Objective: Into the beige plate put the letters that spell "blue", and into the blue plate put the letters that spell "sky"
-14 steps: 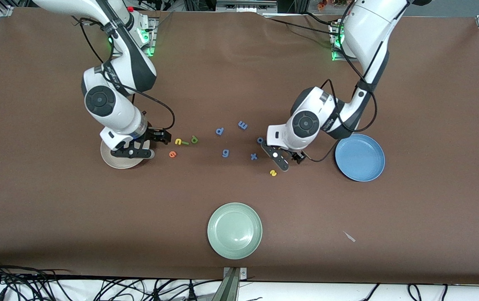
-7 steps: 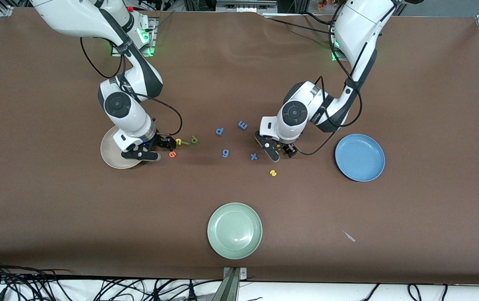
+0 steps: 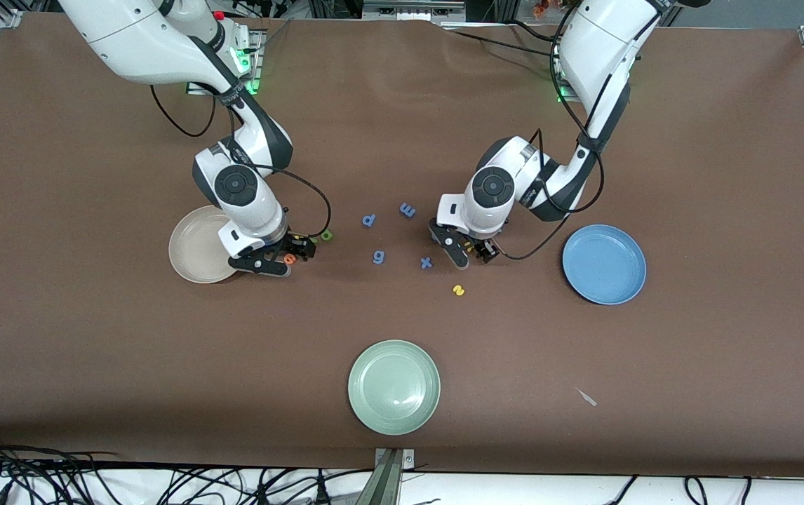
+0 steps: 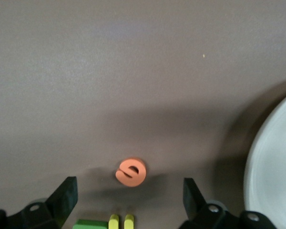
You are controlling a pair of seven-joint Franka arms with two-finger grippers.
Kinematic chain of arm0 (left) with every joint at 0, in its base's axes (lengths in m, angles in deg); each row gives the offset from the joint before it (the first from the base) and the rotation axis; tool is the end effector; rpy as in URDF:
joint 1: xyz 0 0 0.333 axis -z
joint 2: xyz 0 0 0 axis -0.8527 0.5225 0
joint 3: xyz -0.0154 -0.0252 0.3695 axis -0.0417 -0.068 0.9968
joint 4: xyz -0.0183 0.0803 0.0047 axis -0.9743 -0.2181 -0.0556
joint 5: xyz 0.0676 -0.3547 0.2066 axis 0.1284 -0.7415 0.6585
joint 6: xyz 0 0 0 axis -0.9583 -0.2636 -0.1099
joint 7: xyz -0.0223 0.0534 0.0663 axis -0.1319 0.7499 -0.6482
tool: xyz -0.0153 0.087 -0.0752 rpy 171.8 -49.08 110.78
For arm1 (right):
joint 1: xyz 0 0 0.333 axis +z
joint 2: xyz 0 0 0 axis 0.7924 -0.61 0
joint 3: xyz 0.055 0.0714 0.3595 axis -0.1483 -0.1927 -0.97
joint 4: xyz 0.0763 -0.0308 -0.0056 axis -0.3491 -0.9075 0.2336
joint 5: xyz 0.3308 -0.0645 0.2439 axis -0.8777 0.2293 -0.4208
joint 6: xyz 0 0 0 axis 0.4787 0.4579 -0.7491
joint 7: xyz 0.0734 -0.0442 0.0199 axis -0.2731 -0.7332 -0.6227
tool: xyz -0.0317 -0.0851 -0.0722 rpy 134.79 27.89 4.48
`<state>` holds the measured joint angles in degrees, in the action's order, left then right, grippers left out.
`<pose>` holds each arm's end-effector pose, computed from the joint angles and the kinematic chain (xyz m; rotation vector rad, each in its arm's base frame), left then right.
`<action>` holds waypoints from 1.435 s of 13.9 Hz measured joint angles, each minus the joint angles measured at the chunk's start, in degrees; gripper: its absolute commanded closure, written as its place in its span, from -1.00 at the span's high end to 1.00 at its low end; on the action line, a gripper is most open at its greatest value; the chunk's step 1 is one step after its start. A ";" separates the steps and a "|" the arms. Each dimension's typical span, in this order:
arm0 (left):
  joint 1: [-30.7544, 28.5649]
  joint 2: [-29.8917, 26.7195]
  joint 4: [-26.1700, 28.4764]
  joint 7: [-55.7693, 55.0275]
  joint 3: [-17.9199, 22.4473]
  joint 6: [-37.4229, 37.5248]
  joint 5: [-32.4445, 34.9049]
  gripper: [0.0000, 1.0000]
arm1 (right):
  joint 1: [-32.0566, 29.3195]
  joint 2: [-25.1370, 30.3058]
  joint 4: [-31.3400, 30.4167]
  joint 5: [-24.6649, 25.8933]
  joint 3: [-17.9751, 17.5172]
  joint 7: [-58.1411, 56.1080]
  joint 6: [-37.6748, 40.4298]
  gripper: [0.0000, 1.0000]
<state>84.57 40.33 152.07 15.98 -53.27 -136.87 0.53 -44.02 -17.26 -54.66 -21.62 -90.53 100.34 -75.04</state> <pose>0.5584 -0.3828 0.1947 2.7660 -1.4234 -0.1216 0.5880 0.2683 0.2091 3.1126 -0.2311 0.0679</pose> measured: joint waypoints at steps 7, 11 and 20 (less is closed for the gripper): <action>-0.03 0.48 0.27 0.00 0.24 -1.83 0.12 -0.84 | -0.04 -1.58 0.79 1.36 0.14 0.36 -0.71 0.44; -0.05 0.41 0.25 0.01 0.27 -1.86 0.14 -0.99 | -0.04 -2.22 1.07 1.37 0.16 0.56 -0.91 -0.28; -7.14 -8.44 -2.76 0.17 0.78 12.26 0.14 -1.00 | -0.56 0.55 2.81 1.53 0.27 -1.88 6.28 -0.74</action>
<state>77.43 31.89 149.30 16.15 -52.50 -124.61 0.67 -44.59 -16.71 -51.85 -20.09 -90.26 98.46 -68.76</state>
